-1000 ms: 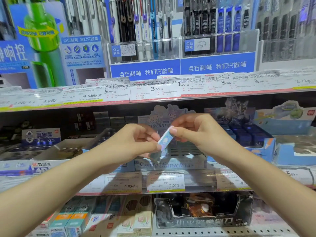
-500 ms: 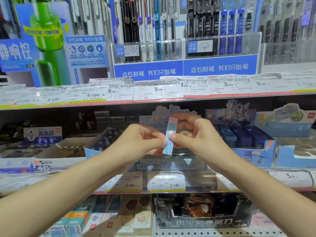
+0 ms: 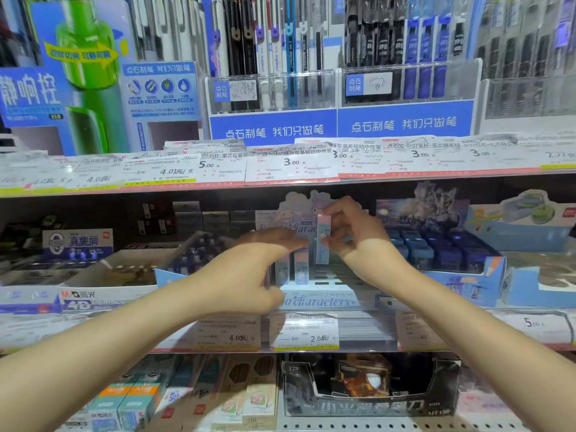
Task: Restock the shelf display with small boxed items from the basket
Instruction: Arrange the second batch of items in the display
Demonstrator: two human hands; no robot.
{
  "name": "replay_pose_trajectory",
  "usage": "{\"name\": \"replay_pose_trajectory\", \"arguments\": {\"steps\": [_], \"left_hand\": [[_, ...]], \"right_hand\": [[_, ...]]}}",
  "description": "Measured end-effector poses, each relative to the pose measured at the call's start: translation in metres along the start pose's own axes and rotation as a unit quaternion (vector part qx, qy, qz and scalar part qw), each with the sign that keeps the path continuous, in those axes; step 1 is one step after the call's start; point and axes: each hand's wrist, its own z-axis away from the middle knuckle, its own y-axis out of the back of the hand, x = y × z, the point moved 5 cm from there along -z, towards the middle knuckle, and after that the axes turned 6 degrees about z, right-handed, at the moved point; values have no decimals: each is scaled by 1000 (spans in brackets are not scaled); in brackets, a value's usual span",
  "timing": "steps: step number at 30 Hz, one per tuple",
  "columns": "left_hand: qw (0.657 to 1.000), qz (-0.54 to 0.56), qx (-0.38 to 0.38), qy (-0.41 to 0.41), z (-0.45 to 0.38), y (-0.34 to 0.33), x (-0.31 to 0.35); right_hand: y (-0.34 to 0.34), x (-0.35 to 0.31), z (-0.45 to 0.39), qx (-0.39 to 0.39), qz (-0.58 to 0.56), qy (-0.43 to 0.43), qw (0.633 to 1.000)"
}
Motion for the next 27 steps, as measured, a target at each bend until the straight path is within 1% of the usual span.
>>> {"name": "replay_pose_trajectory", "arguments": {"steps": [4,9,13,19,23,27], "left_hand": [[1000,20,-16,7,0,-5,-3],[999,32,-24,3,-1,-5,-3],[999,34,-32,10,-2,-6,-4],[999,35,-29,8,-3,-6,-6],[998,43,-35,-2,-4,-7,-7],[998,39,-40,-18,-5,-5,-4]], "right_hand": [[-10,6,-2,-25,3,-16,1000],[-12,14,-1,-19,-1,-19,1000],[-16,16,1,-32,15,-14,999],[-8,9,5,23,66,36,997],[-8,5,6,27,64,43,997],[-8,4,6,21,75,26,997]]}}
